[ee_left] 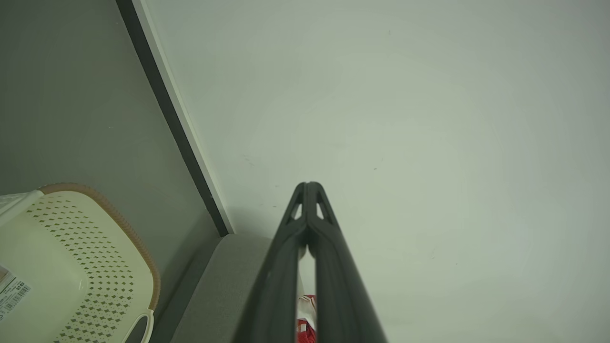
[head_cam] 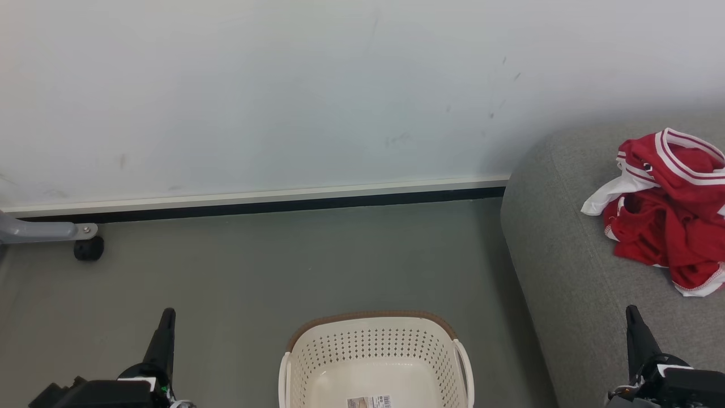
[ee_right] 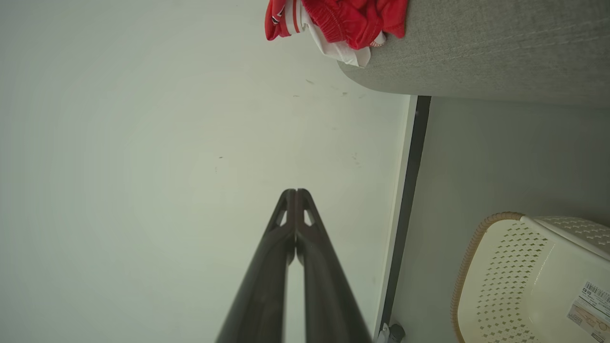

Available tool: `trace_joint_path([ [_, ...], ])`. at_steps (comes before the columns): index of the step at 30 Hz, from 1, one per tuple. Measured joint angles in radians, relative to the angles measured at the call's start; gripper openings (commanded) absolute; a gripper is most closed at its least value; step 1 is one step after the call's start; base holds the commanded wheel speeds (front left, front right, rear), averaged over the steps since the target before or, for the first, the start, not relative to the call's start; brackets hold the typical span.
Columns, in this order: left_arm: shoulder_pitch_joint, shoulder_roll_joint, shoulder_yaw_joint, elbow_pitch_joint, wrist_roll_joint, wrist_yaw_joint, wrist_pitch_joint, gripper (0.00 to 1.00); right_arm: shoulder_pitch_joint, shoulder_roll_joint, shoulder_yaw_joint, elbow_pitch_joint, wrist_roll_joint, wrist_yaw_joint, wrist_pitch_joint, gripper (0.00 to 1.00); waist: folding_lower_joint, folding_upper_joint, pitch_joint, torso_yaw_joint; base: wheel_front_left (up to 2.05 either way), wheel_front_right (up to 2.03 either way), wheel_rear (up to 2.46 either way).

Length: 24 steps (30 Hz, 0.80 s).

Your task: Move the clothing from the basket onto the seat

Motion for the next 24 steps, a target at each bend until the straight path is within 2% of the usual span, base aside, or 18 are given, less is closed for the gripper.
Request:
trace_joint_path([
  [24,0.000,0.000,0.000,0.001,0.000,0.000,0.000,0.00,0.000,0.000,0.000,0.000,0.000,0.000,0.000,0.00,0.0000,0.0000,0.000,0.000,0.00,0.00,0.00],
])
